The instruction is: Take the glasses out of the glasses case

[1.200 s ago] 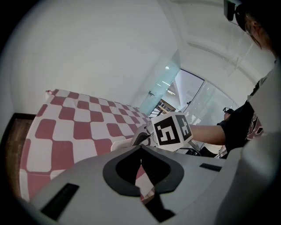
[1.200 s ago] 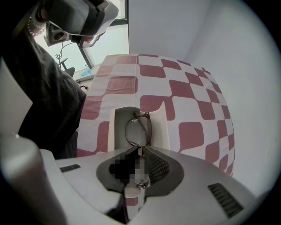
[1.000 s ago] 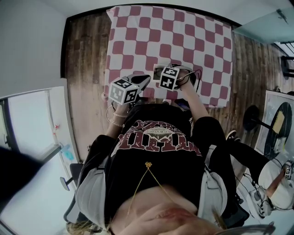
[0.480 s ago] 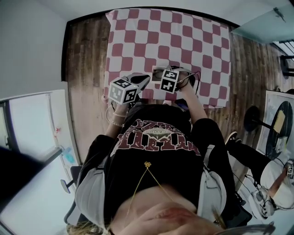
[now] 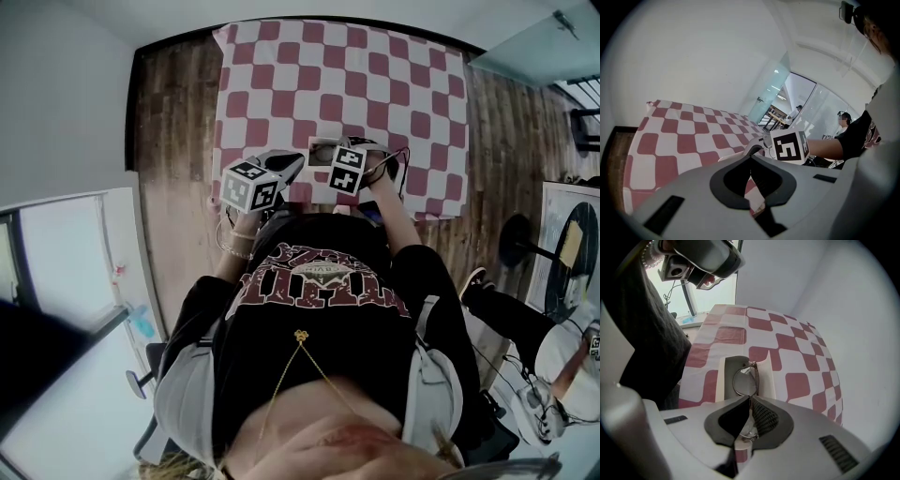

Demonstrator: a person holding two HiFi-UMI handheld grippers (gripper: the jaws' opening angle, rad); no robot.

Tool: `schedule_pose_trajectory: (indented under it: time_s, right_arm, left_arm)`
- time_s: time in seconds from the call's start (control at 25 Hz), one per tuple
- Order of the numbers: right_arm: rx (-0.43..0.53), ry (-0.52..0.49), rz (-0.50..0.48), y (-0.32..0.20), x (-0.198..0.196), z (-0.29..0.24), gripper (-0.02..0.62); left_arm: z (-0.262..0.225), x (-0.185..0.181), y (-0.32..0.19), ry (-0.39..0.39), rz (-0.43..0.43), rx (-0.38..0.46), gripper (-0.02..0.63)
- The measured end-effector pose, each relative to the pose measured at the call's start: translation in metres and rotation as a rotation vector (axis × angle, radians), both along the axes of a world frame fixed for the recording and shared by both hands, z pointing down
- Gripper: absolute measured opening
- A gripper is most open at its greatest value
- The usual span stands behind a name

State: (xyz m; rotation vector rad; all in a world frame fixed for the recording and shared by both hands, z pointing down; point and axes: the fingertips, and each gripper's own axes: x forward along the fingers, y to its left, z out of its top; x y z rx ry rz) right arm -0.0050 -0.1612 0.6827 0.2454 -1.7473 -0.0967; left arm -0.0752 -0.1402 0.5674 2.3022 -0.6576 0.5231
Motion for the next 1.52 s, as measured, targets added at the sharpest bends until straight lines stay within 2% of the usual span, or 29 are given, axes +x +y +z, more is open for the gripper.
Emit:
schedule_pose_trajectory:
  time_s: [0.36, 1.52]
  right_arm:
    - [0.014, -0.032, 0.036, 0.002, 0.006, -0.006, 0.032]
    - [0.120, -0.093, 0.048, -0.001, 0.013, -0.052, 0.032]
  left_arm:
    - [0.004, 0.003, 0.000, -0.008, 0.012, -0.001, 0.008]
    - [0.014, 0.012, 0.006, -0.028, 0.029, -0.024, 0.008]
